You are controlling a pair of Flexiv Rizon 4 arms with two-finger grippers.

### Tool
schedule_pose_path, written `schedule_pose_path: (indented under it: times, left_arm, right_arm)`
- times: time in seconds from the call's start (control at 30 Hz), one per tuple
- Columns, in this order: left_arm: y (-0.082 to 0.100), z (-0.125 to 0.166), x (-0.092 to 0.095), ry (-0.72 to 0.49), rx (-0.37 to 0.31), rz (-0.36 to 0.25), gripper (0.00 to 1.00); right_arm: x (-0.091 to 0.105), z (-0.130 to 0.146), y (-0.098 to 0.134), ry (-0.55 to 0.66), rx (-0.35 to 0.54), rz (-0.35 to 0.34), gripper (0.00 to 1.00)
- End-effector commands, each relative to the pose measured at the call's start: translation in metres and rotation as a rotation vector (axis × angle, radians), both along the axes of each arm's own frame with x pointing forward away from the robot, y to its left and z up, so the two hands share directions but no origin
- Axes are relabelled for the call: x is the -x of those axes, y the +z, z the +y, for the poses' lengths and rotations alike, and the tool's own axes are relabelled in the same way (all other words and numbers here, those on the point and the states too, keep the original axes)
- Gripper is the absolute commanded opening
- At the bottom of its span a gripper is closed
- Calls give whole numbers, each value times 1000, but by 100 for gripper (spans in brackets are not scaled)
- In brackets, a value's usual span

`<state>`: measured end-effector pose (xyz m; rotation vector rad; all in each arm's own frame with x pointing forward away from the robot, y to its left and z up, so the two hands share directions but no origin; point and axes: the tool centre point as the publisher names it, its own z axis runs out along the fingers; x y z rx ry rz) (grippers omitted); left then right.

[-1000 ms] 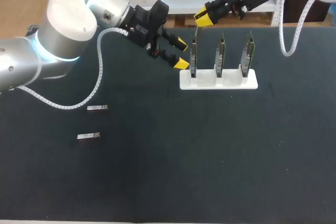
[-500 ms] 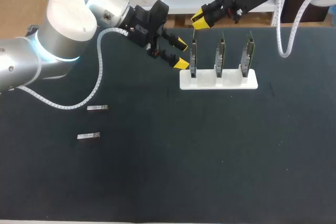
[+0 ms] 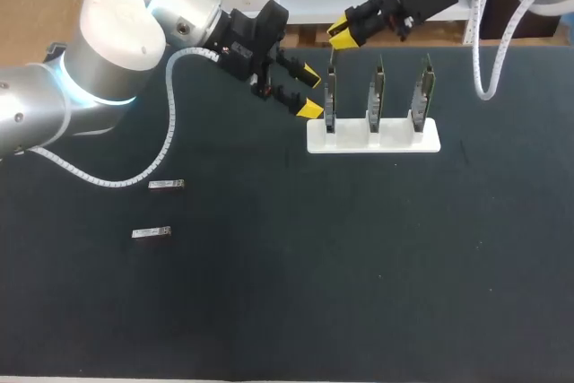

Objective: Pick up the optical module with the left hand, and insert it into the network port with the right hand.

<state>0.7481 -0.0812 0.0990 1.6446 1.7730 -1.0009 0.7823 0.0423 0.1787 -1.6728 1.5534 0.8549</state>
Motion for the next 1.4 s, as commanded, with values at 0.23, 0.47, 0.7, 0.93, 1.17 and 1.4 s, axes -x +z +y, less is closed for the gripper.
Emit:
schedule_pose_path:
  times: [0.23, 0.47, 0.7, 0.93, 1.17, 1.4]
  left_arm:
    - [0, 0, 2, 5, -3, -2, 100]
    - [0, 0, 2, 5, -3, -2, 100]
    - [0, 0, 2, 5, -3, -2, 100]
    - [0, 0, 2, 5, -3, -2, 100]
    - [0, 0, 2, 5, -3, -2, 100]
    - [0, 0, 2, 5, -3, -2, 100]
  right_arm:
    - [3, 1, -5, -1, -3, 8, 0]
    - [4, 1, -8, 1, -1, 19, 0]
    - [5, 4, -10, 1, 6, 22, 0]
    - [5, 8, -11, -2, 5, 29, 0]
    - [6, 8, -14, -7, 25, 21, 0]
    - [7, 8, -15, -17, 29, 19, 0]
